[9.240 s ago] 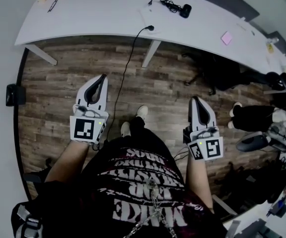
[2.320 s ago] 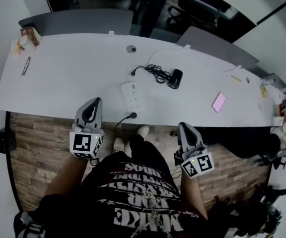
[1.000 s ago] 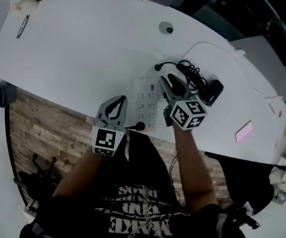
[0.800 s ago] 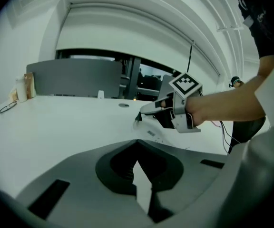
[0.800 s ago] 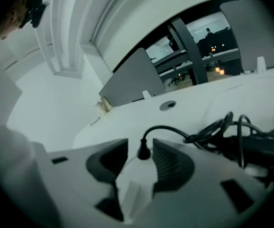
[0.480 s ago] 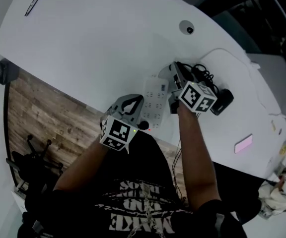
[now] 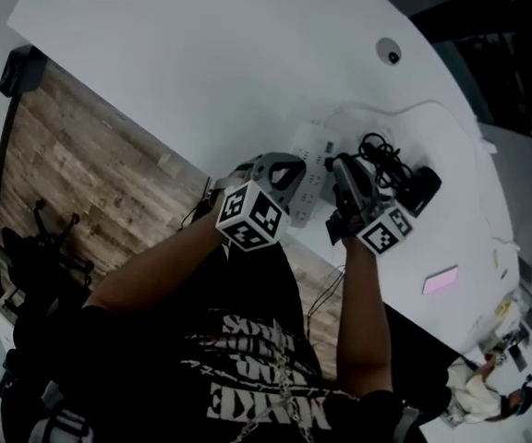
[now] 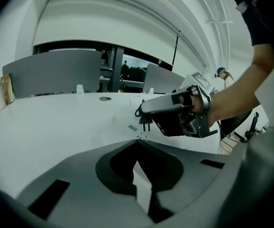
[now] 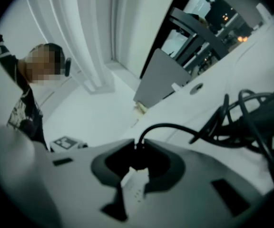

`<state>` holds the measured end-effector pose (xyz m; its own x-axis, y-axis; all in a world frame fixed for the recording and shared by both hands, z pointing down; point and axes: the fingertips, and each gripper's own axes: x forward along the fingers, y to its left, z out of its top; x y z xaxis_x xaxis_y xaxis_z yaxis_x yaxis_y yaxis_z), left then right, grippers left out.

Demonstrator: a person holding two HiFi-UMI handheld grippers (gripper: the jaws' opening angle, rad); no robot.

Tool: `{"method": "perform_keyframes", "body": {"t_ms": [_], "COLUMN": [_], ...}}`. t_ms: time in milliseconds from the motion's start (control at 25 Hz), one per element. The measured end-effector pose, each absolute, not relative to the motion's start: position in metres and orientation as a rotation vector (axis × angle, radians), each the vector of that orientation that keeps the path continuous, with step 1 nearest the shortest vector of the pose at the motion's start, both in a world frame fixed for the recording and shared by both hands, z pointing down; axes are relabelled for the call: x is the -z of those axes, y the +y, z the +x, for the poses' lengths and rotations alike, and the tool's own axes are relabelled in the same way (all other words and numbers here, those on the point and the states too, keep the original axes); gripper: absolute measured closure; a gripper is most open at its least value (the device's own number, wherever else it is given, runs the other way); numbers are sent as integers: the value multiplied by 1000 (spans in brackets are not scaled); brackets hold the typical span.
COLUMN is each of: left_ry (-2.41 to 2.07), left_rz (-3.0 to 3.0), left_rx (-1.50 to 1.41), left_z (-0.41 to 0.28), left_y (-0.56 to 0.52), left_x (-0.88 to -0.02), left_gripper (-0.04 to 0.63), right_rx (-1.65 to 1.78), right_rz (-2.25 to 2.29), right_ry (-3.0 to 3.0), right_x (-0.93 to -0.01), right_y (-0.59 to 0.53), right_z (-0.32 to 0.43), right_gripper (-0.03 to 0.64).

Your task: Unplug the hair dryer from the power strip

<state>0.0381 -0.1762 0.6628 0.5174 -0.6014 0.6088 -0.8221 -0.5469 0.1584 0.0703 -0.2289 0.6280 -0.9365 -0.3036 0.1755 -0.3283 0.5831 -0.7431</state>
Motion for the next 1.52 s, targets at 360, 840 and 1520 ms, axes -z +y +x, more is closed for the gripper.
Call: {"method": "perform_keyframes", "body": {"t_ms": [360, 840, 1520], "left_ry": [-1075, -1046, -989], "left_rz": [2295, 2304, 2327], "left_rx": [-788, -787, -865], "left_z": [48, 51, 56], "left_y": [-178, -173, -172], "left_x": [-682, -683, -693], "left_gripper": [572, 572, 572], "right_rx": [-1064, -149, -74], "right_rz": [531, 453, 584], "right_ry": [-2711, -2678, -2607], "right_x": [-645, -644, -665], "right_y": [-232, -198, -195], "right_z": [56, 47, 45], "right_gripper": [538, 523, 495]}}
